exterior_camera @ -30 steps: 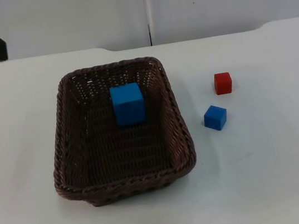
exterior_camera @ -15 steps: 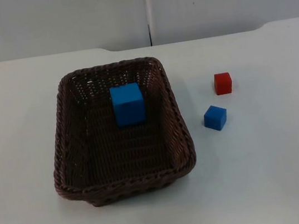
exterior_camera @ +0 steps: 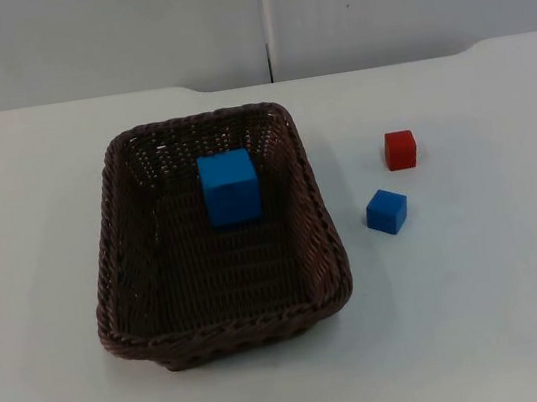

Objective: Pick up the basket with the left hand and place the largest block into the basket with the right hand.

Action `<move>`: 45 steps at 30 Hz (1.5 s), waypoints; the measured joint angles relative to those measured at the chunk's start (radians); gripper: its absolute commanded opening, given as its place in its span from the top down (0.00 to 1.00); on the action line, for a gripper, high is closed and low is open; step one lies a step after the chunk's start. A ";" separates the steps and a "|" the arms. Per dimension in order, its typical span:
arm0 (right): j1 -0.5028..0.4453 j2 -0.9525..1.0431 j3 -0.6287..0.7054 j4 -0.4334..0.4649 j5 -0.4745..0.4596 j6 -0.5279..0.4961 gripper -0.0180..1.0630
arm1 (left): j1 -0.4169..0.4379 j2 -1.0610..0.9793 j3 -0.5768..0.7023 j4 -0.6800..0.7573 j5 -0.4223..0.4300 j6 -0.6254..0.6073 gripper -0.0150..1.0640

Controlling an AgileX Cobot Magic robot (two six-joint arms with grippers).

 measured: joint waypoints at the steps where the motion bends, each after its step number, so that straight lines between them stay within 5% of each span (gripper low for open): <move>1: 0.000 -0.016 0.002 0.000 0.010 0.000 0.28 | 0.000 -0.024 0.000 0.039 0.023 -0.028 0.01; 12: 0.000 -0.146 0.006 -0.003 0.068 0.033 0.28 | 0.000 -0.218 0.000 0.156 0.163 -0.133 0.01; 21: 0.000 -0.193 0.006 -0.113 0.166 0.125 0.28 | 0.000 -0.391 0.000 0.275 0.222 -0.250 0.01; 28: 0.000 -0.193 0.006 -0.132 0.189 0.130 0.28 | 0.000 -0.405 0.022 0.303 0.239 -0.298 0.01; 36: 0.000 -0.193 0.006 -0.148 0.199 0.132 0.28 | 0.000 -0.405 0.235 0.329 0.245 -0.331 0.01; 45: 0.000 -0.193 0.006 -0.172 0.211 0.132 0.28 | 0.000 -0.405 0.247 0.355 0.224 -0.349 0.01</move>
